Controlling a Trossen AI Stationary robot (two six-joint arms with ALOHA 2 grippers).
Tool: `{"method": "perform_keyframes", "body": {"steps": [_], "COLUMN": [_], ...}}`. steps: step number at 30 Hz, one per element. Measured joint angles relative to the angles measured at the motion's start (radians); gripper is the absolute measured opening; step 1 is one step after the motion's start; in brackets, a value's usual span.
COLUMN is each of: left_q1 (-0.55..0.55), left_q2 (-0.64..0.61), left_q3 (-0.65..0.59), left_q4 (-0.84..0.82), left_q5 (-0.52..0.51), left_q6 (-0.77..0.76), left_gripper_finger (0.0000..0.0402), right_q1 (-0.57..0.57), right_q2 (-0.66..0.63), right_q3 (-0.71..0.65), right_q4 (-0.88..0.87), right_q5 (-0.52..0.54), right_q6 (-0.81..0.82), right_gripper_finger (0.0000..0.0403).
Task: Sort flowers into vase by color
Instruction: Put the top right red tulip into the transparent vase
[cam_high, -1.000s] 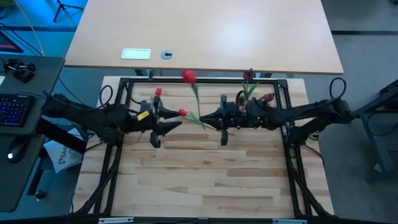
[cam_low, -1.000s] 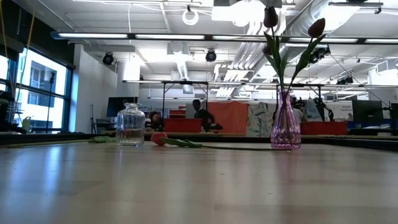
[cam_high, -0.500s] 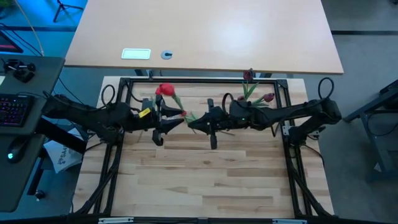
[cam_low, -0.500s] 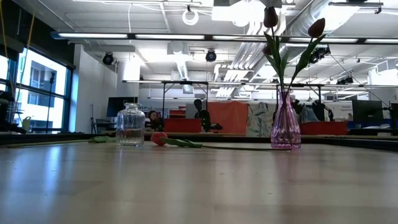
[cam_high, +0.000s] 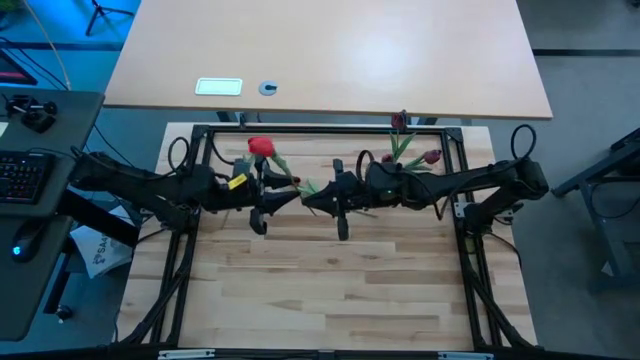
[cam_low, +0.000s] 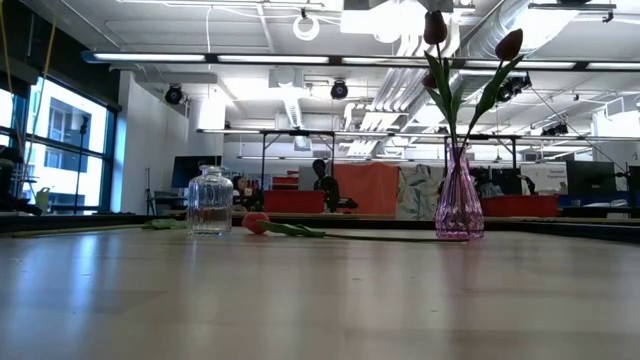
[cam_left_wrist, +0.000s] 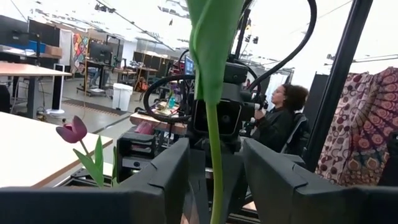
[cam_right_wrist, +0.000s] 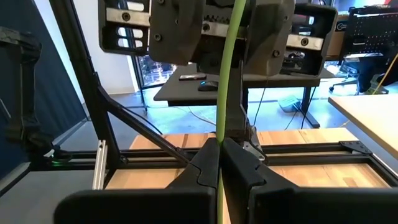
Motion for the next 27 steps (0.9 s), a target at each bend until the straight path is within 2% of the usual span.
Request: {"method": "perform_keyframes", "body": {"steps": [13, 22, 27], "left_q1": [0.000, 0.008, 0.013], "left_q2": [-0.003, -0.003, -0.040], "left_q3": [0.000, 0.000, 0.000], "left_q4": [-0.019, -0.023, -0.109], "left_q5": [0.000, -0.004, -0.052], "left_q6": [0.002, 0.000, 0.017], "left_gripper_finger": [0.0007, 0.0001, 0.0001], "right_q1": [0.000, -0.001, 0.000], "right_q2": [0.000, -0.004, -0.043], "right_q3": [0.000, 0.000, 0.000], "right_q4": [0.000, -0.009, -0.120], "right_q5": [0.001, 0.004, 0.088], "right_q6": [-0.010, -0.026, 0.001], "right_gripper_finger": [0.0000, 0.0013, 0.0059]}}
